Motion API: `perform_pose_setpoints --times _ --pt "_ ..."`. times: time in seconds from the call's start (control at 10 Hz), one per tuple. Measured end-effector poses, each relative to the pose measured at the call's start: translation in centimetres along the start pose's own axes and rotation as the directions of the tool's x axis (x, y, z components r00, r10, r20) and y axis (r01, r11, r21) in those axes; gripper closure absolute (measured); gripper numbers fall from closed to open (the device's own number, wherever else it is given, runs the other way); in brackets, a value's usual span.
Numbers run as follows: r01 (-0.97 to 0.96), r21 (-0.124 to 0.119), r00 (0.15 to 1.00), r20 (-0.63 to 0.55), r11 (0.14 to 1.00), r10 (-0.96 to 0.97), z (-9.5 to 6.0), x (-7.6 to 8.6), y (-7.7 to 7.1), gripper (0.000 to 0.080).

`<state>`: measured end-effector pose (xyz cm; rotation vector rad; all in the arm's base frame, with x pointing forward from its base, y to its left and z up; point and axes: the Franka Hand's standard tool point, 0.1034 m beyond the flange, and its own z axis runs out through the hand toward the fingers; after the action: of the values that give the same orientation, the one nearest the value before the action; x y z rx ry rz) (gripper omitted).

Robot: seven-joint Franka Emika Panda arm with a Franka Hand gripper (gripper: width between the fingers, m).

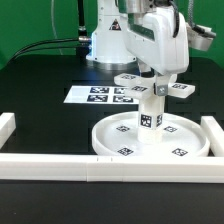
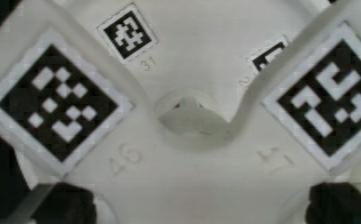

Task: Assemble round table

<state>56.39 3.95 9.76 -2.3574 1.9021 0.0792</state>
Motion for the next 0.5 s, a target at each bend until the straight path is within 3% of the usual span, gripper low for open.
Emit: perform_pose_setpoints --times 0.1,0.3,0.4,0.5 --pt "0.009 -0.016 1.000 0.013 1.000 -0.008 -0.7 -0.1 0.1 0.0171" --pt "0.028 -0.011 0.999 0.035 1.000 -0.028 -3.7 -0.5 -0.3 0.0153" --pt "0.035 -0.001 0.999 0.036 0.999 -0.035 -4.5 -0.6 -0.6 0.0153" --pt "0.037 -0.005 0.999 0.033 0.999 -0.037 -3.9 -0.5 -0.4 0.0151"
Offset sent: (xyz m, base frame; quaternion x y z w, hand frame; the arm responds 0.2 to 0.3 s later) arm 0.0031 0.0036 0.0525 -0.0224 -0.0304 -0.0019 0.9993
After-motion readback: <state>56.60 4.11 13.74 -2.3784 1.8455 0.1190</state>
